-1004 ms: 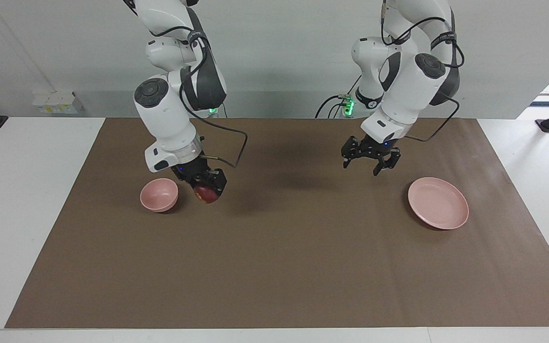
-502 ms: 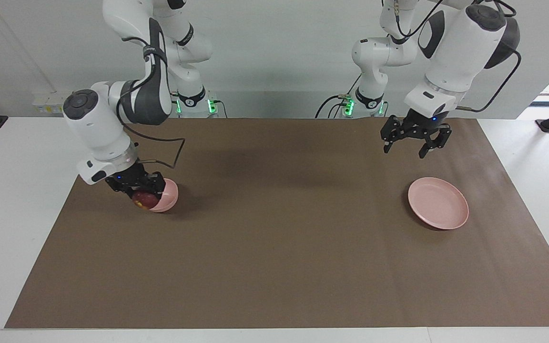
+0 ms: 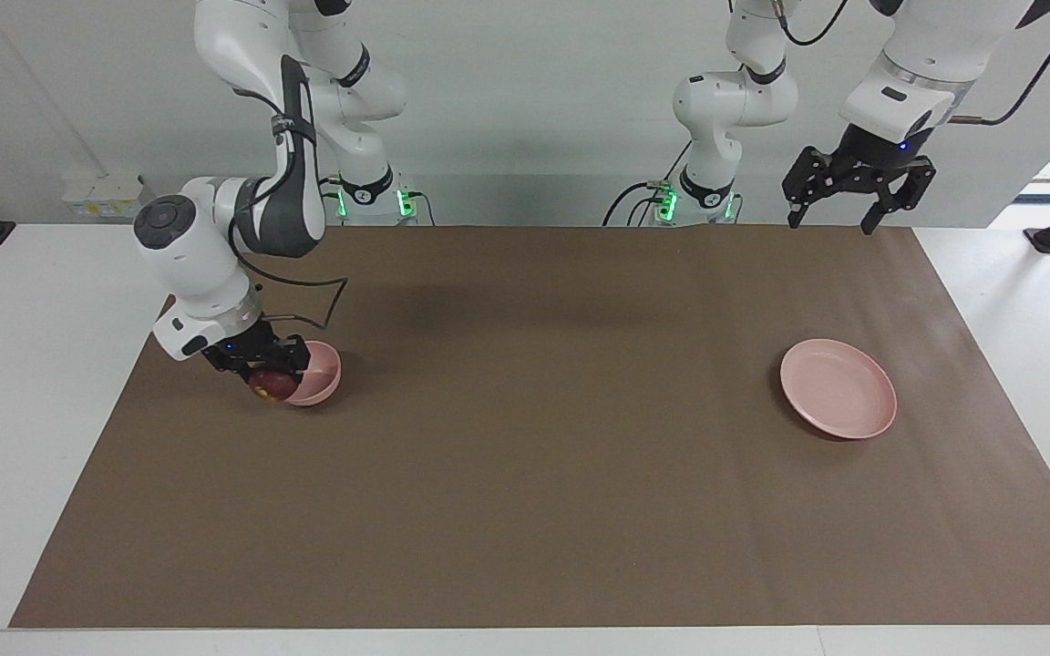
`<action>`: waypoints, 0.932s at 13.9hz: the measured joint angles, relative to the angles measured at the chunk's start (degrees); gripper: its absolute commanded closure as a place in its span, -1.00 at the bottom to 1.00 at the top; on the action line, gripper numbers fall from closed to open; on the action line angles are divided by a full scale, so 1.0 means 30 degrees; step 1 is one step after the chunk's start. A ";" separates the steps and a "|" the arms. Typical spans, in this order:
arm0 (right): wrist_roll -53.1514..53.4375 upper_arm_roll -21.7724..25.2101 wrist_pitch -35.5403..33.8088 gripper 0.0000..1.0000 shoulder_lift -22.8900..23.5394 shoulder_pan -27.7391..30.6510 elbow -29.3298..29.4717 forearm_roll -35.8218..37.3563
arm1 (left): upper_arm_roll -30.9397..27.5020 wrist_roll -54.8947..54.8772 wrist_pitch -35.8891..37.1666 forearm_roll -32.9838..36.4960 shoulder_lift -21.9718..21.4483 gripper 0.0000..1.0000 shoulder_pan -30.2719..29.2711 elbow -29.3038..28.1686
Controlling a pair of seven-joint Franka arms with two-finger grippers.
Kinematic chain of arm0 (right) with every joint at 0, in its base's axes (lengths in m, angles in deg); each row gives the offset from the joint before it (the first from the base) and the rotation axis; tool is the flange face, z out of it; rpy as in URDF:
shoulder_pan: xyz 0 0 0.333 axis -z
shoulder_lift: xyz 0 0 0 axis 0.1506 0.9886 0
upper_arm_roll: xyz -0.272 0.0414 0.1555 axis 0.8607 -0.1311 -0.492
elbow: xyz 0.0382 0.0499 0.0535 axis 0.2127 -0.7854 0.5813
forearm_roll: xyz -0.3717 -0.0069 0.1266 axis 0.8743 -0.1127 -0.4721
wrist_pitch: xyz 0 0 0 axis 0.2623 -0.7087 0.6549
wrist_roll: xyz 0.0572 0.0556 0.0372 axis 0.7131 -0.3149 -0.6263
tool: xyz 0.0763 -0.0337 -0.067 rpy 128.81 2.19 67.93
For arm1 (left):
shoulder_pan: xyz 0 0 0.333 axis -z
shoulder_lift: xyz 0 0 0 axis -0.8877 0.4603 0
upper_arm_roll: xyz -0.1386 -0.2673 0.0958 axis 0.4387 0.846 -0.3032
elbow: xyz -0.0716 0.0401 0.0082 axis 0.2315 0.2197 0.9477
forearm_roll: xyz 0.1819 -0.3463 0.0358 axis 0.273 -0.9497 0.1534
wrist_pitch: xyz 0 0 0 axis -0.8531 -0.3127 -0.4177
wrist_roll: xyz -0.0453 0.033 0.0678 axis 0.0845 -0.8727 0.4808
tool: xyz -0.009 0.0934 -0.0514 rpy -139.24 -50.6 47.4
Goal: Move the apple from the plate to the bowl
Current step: 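Release the apple in the bowl while the left gripper retracts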
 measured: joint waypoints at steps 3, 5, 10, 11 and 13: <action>0.0593 -0.0003 0.0003 1.00 -0.0591 -0.0458 -0.1009 0.0029 | 0.0058 0.0008 0.0406 0.0506 -0.0403 -1.00 0.0000 0.0115; 0.0593 0.0051 0.0529 0.87 -0.0750 -0.0344 -0.1842 0.0070 | 0.0043 0.0043 0.0534 0.0536 -0.0704 -1.00 -0.0155 0.0113; 0.0592 0.0052 0.1413 -1.00 -0.0507 -0.0218 -0.2382 0.0111 | 0.0008 0.0041 0.0615 0.0541 -0.0766 -1.00 -0.1001 0.0047; 0.0564 0.0052 0.1205 -1.00 -0.0513 -0.0210 -0.2060 0.0175 | 0.0014 0.0041 0.0625 0.0541 -0.0767 -1.00 -0.1074 0.0045; 0.0169 0.0053 -0.0045 -1.00 -0.0550 -0.0146 -0.0919 0.0410 | 0.0007 0.0041 0.0635 0.0506 -0.0767 -1.00 -0.1282 0.0030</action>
